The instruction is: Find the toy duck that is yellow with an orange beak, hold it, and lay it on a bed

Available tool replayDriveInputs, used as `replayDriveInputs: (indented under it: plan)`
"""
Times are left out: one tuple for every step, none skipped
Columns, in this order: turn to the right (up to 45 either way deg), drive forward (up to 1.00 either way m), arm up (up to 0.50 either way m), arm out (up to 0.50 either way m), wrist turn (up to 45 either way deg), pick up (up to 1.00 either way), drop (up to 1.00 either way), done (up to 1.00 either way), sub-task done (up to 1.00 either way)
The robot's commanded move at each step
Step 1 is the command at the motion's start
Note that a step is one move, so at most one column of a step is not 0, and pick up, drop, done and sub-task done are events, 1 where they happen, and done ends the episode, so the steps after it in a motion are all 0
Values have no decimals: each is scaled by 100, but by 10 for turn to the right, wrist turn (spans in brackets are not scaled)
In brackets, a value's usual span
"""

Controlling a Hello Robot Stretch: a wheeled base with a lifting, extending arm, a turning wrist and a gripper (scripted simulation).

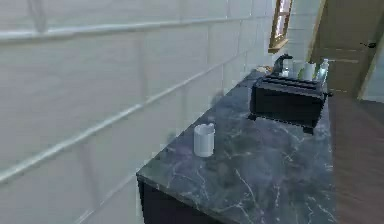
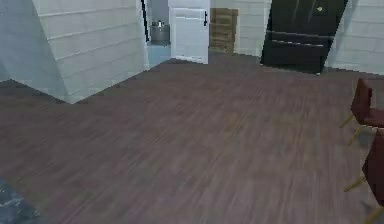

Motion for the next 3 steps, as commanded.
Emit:
replayDriveInputs:
  plan:
    - [450,0,0,0,0,0,0,0,0]
    - [450,0,0,0,0,0,0,0,0]
    - [450,0,0,0,0,0,0,0,0]
